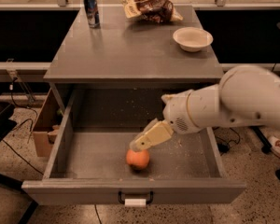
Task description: Place orange into top drawer
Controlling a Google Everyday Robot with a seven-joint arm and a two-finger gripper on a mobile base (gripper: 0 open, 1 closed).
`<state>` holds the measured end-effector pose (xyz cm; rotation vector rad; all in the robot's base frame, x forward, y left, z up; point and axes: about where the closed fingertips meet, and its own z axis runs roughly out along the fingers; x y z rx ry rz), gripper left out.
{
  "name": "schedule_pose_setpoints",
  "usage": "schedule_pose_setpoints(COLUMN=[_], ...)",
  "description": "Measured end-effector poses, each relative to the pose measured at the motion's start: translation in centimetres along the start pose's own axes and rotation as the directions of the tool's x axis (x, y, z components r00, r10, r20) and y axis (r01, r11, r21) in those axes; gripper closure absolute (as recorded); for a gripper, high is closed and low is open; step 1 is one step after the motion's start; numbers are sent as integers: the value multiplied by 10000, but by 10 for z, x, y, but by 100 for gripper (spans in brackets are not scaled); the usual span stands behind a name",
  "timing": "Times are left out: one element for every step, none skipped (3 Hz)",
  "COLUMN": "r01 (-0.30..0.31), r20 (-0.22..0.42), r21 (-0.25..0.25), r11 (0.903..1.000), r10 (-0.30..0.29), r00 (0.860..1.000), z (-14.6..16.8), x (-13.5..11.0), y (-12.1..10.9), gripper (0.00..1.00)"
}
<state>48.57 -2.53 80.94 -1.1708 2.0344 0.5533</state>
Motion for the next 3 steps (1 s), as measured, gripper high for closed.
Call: schedule_pose_setpoints(r01=[1159,1583,1292], r20=[149,-482,-973], r21=[-115,60,1074], r11=[9932,9874,9858], r10=[-1158,-1579,-1189], r00=[9932,9863,9881], z=[-69,-125,-163], x=[-10,5,29], y=[4,23,57], gripper=[0,0,0])
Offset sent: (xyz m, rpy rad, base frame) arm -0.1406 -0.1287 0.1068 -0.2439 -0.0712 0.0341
